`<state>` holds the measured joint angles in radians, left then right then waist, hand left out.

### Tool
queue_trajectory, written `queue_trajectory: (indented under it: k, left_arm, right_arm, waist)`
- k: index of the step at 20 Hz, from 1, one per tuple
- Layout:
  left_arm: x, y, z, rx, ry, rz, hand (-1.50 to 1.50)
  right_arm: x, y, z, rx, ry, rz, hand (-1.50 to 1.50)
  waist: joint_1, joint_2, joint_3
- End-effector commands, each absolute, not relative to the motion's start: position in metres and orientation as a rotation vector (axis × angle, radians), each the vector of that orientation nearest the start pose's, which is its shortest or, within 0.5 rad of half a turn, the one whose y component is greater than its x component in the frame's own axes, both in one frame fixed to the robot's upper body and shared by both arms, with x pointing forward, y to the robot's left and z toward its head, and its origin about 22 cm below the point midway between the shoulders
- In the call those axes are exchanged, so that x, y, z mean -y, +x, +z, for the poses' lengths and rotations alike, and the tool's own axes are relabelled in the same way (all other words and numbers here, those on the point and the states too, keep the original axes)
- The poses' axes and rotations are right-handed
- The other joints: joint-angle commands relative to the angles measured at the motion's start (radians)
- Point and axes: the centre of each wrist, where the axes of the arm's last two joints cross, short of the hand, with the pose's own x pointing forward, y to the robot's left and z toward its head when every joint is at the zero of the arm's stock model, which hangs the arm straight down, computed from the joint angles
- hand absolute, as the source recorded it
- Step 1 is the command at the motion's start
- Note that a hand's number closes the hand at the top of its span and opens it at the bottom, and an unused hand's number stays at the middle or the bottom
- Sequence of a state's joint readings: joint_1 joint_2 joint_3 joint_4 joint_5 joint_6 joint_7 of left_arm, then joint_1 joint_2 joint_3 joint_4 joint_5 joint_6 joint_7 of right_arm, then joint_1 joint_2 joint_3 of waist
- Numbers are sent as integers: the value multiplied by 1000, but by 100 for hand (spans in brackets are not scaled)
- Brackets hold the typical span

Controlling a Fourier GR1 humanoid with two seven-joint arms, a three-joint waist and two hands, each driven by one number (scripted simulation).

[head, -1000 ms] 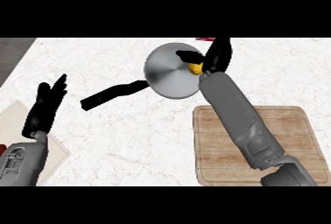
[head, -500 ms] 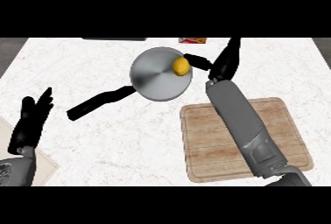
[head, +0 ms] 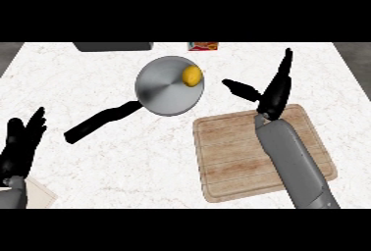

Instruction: Pick the lemon from the cutting board and place it in the pan

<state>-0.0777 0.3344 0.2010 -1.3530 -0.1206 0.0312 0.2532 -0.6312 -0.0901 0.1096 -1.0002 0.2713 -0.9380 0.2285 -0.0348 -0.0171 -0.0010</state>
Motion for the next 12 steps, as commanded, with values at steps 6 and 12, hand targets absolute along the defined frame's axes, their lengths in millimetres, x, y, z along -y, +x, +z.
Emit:
queue_trajectory:
  k: [6, 12]
  left_arm:
    - [-380, 249, 21, 1170, 524, -63, 0]
    - [-344, 246, 6, 1190, 482, -79, 0]
  right_arm:
    - [235, 275, 55, 1541, -766, -168, -150]
    - [266, 212, 91, 1551, -795, -158, -150]
  waist:
    - [0, 5, 0]
    - [21, 12, 1]
